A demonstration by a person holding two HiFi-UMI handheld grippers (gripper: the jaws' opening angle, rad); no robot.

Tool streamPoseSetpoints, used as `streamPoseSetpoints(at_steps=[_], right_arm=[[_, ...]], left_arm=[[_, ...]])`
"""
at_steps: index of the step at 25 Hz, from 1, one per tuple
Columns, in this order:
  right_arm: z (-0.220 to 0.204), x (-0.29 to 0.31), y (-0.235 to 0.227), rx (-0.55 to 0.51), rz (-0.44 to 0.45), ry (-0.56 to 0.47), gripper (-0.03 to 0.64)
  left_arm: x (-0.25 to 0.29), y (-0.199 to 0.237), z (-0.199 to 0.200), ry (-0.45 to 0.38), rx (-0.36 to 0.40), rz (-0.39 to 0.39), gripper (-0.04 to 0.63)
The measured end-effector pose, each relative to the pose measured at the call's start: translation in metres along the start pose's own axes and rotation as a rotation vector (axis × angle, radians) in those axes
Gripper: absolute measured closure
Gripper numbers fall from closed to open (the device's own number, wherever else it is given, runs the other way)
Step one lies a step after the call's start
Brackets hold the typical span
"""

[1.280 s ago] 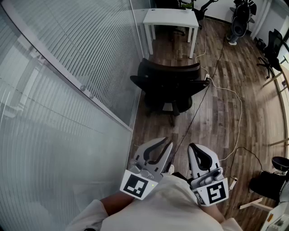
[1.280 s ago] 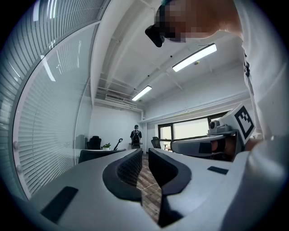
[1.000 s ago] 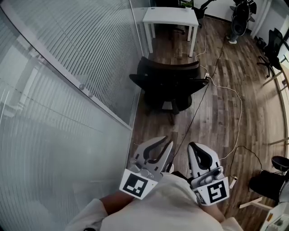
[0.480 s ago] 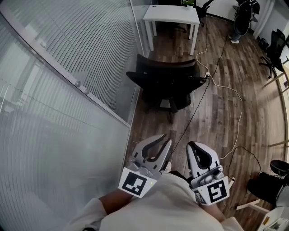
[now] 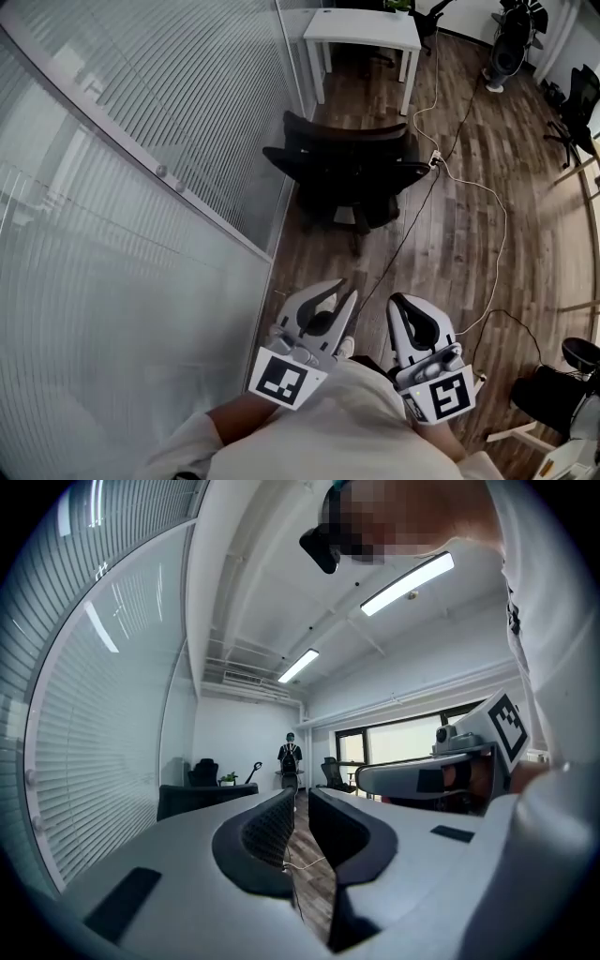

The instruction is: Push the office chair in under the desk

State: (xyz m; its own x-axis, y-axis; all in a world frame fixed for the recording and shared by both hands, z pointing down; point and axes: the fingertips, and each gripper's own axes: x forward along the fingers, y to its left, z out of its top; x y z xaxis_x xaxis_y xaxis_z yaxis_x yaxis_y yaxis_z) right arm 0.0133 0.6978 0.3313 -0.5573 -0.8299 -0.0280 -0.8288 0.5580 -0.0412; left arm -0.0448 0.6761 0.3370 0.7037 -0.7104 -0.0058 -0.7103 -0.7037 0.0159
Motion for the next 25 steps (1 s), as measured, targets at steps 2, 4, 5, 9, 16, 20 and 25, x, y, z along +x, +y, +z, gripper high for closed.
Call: streamPoseSetpoints(at_steps=[2, 4, 5, 9, 16, 20, 25], right_arm=[[0.002, 0.005, -0.003, 0.005, -0.003, -0.004, 0.584], [0.006, 0.011, -0.007, 0.026, -0.018, -0.013, 0.584], [0.007, 0.015, -0.009, 0.033, -0.024, -0.015, 0.584], [0.001, 0.034, -0.018, -0.002, -0.018, -0.002, 0.584], [0.001, 0.074, -0.036, -0.032, -0.016, 0.003, 0.584], [0.005, 0.102, -0.046, -0.009, -0.031, 0.007, 0.584], [0.001, 0.139, -0.060, -0.035, -0.026, 0.014, 0.584]], left_arm=[[0.003, 0.003, 0.001, 0.003, -0.001, -0.001, 0.529], [0.007, 0.007, 0.001, 0.007, 0.006, -0.006, 0.529], [0.010, 0.009, 0.001, 0.007, 0.011, -0.009, 0.529], [0.022, 0.026, -0.002, 0.011, 0.021, -0.022, 0.529], [0.046, 0.062, -0.010, 0.063, 0.106, -0.068, 0.529], [0.064, 0.085, -0.005, 0.037, 0.060, -0.059, 0.529], [0.085, 0.115, -0.017, 0.098, 0.135, -0.104, 0.529]])
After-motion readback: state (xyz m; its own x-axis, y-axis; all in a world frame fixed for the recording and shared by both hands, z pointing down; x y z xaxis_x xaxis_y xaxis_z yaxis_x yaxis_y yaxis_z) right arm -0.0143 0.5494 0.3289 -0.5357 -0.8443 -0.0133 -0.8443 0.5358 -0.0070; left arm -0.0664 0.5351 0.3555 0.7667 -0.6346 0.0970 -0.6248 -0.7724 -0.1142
